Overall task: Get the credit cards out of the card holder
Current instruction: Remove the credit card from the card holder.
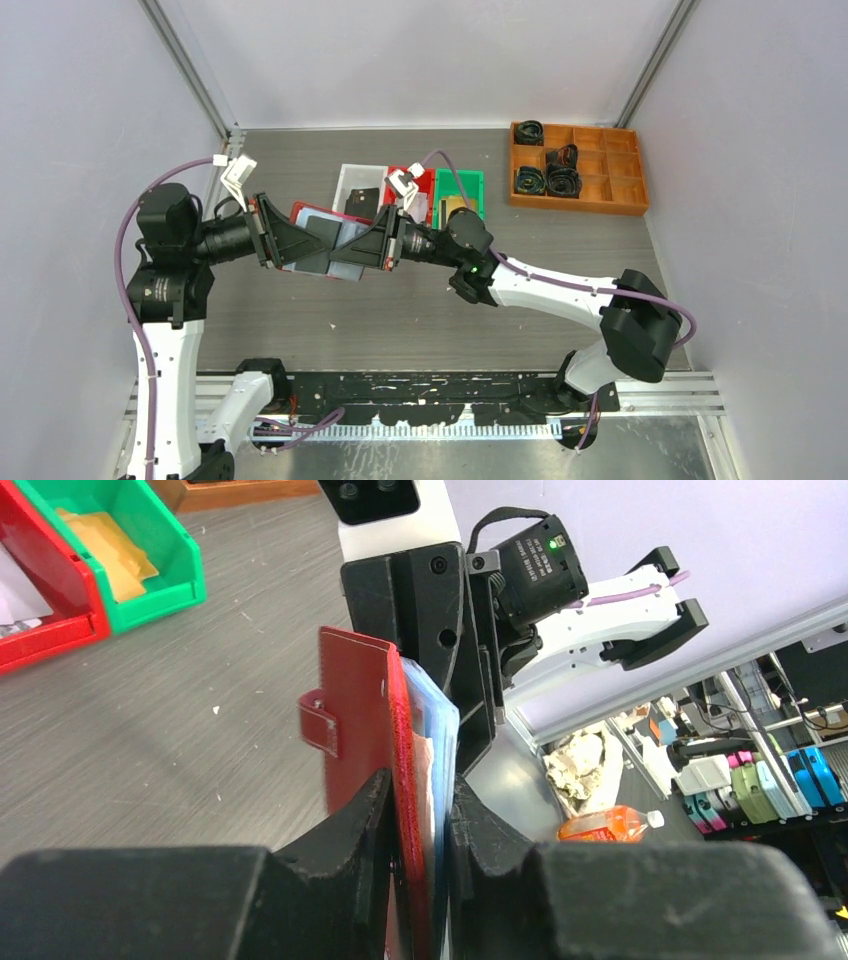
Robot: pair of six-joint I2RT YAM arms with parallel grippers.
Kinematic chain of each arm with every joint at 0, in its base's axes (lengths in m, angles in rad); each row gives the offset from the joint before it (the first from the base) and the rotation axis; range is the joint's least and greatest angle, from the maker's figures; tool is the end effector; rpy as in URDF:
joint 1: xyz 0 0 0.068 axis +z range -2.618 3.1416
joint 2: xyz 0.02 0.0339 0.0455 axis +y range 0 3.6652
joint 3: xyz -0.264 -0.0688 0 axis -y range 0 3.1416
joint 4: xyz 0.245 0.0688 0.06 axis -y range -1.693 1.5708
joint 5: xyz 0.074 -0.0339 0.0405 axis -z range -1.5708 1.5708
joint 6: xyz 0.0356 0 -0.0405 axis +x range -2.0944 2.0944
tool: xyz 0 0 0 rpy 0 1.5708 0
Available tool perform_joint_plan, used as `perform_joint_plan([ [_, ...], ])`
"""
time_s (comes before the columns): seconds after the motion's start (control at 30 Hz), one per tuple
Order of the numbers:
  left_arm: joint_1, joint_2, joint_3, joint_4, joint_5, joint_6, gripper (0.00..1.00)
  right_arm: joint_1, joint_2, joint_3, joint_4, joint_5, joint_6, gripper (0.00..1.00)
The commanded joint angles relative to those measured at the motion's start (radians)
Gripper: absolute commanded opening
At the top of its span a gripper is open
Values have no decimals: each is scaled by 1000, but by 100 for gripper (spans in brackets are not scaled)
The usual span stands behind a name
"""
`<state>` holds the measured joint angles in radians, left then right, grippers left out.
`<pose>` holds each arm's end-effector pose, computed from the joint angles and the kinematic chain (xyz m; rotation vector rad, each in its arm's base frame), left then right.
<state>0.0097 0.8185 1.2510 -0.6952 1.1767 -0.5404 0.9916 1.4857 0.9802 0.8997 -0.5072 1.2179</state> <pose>0.1219 -0.0317 0.4407 0.3732 1.8629 -1.4291 0.1705 0.2924 0.3508 -0.4021 1.5273 2.1429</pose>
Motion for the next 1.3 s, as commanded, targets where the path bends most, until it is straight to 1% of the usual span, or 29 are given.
perform_joint_plan([
  [0.0,-28,-25,26,-28,129,-19,22,23,-7,53,-45,121,-58,7],
  [0.03,-28,-24,30,-24,132,-20,22,23,-15,40,-31,123,-63,2],
  [0.07,-28,-23,33,-22,137,-27,22,21,-24,22,-12,124,-67,1],
  [0.27,-28,-17,25,44,172,-106,22,17,-60,-81,141,93,-58,1],
  [0.47,-28,-22,8,150,195,-221,22,13,-72,-153,174,100,-54,1],
  [0.7,-28,-16,14,169,195,-237,16,2,-108,-204,167,108,-58,1],
  [0.83,-27,-13,16,174,185,-240,11,2,-120,-201,156,96,-63,1],
  [1.03,-27,-10,26,174,186,-242,10,2,-144,-213,124,86,-79,1],
  [1.27,-28,-9,34,174,181,-244,10,1,-194,-248,70,149,-111,1],
])
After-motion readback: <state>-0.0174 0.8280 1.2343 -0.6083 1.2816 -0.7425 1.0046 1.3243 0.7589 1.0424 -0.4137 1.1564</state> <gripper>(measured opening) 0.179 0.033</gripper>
